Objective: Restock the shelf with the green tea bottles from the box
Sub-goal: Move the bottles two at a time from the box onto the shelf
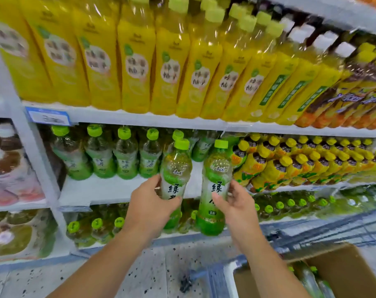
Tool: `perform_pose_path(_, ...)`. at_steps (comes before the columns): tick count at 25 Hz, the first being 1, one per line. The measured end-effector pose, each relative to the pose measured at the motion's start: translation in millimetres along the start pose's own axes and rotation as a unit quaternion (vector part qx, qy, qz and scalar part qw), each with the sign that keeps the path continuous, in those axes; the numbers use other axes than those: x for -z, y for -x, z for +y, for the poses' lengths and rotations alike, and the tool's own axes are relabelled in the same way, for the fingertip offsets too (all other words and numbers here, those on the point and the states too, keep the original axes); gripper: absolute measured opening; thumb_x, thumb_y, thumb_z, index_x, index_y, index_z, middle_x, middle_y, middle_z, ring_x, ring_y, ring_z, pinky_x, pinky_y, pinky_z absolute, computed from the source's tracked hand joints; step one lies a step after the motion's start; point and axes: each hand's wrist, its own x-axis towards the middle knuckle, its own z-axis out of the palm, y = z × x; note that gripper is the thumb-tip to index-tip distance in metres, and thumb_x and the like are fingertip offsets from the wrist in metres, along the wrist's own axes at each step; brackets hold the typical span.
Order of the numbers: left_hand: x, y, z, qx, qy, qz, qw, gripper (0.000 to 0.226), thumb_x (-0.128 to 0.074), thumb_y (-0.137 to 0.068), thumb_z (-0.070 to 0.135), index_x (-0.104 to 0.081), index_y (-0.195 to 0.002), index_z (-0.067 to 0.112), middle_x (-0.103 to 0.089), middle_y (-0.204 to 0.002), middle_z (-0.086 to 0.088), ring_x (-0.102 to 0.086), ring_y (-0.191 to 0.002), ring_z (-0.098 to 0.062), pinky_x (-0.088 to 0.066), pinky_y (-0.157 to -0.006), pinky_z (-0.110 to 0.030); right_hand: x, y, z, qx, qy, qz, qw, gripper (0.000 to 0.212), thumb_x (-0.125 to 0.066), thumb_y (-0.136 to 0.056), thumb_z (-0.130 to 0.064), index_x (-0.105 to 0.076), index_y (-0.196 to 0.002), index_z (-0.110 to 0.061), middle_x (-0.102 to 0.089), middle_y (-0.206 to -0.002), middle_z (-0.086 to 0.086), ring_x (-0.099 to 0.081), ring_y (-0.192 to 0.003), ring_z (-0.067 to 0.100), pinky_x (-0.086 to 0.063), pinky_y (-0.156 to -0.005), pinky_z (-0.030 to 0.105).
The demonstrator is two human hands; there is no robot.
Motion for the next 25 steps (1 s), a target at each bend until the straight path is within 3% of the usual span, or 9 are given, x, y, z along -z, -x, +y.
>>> perform_pose_path(5, -45, -57, -53, -0.073, -0.007, 0.043, 0.996, 0.032, -0.086, -0.067, 0.036, -0.068, -0.092, 0.042, -0.071, -0.087, 0.029, -0.066, -0.078, 0.009, -0.048, -0.060, -0.004, -4, -64, 63, 0.090, 0.002, -0.020, 0.996, 0.040, -0.064, -0.095, -0.005, -0.067, -0.123, -0.033, -0.073, -0.117, -0.012, -0.067, -0.109, 0.005, -0.057, -0.084, 0.021)
perform_pose_path(10, -79, -86, -82, -0.121, -0.051, 0.067, 0.989, 0.032, -0.086, -0.072, 0.031, -0.069, -0.099, 0.037, -0.067, -0.097, 0.010, -0.065, -0.085, -0.005, -0.057, -0.075, -0.027, -9, -104, 104, 0.143, -0.001, -0.015, 0.990, 0.045, -0.059, -0.097, -0.002, -0.058, -0.137, -0.024, -0.069, -0.126, -0.011, -0.063, -0.117, 0.004, -0.052, -0.098, 0.024)
perform_pose_path(14, -103, -99, -90, -0.152, -0.054, 0.103, 0.981, 0.034, -0.083, -0.076, 0.026, -0.067, -0.105, 0.030, -0.065, -0.100, 0.009, -0.061, -0.091, -0.003, -0.049, -0.079, -0.016, -12, -127, 127, 0.167, -0.023, 0.012, 0.986, 0.044, -0.058, -0.097, 0.002, -0.055, -0.138, -0.015, -0.067, -0.130, -0.005, -0.061, -0.121, 0.006, -0.048, -0.104, 0.027)
perform_pose_path(19, -118, -104, -93, -0.163, -0.072, 0.126, 0.976, 0.038, -0.084, -0.076, 0.028, -0.066, -0.109, 0.023, -0.064, -0.101, 0.006, -0.060, -0.092, -0.010, -0.050, -0.079, -0.023, -11, -130, 143, 0.196, -0.001, 0.028, 0.980, 0.046, -0.059, -0.096, 0.000, -0.054, -0.138, -0.017, -0.065, -0.131, -0.011, -0.058, -0.123, 0.002, -0.046, -0.099, 0.014)
perform_pose_path(23, -118, -102, -101, -0.154, -0.078, 0.126, 0.977, 0.036, -0.084, -0.075, 0.039, -0.068, -0.105, 0.027, -0.068, -0.094, 0.015, -0.060, -0.089, 0.000, -0.045, -0.076, -0.011, -2, -130, 150, 0.180, 0.047, 0.027, 0.982, 0.045, -0.060, -0.098, -0.010, -0.052, -0.140, -0.022, -0.064, -0.132, -0.010, -0.057, -0.124, 0.005, -0.046, -0.107, 0.031)
perform_pose_path(25, -119, -101, -111, -0.134, -0.087, 0.113, 0.981, 0.037, -0.083, -0.075, 0.040, -0.071, -0.108, 0.028, -0.068, -0.100, 0.015, -0.060, -0.097, -0.004, -0.048, -0.083, -0.017, -1, -129, 152, 0.170, 0.062, 0.031, 0.983, 0.046, -0.060, -0.099, -0.015, -0.049, -0.143, -0.023, -0.063, -0.134, -0.010, -0.056, -0.126, 0.006, -0.045, -0.109, 0.038)
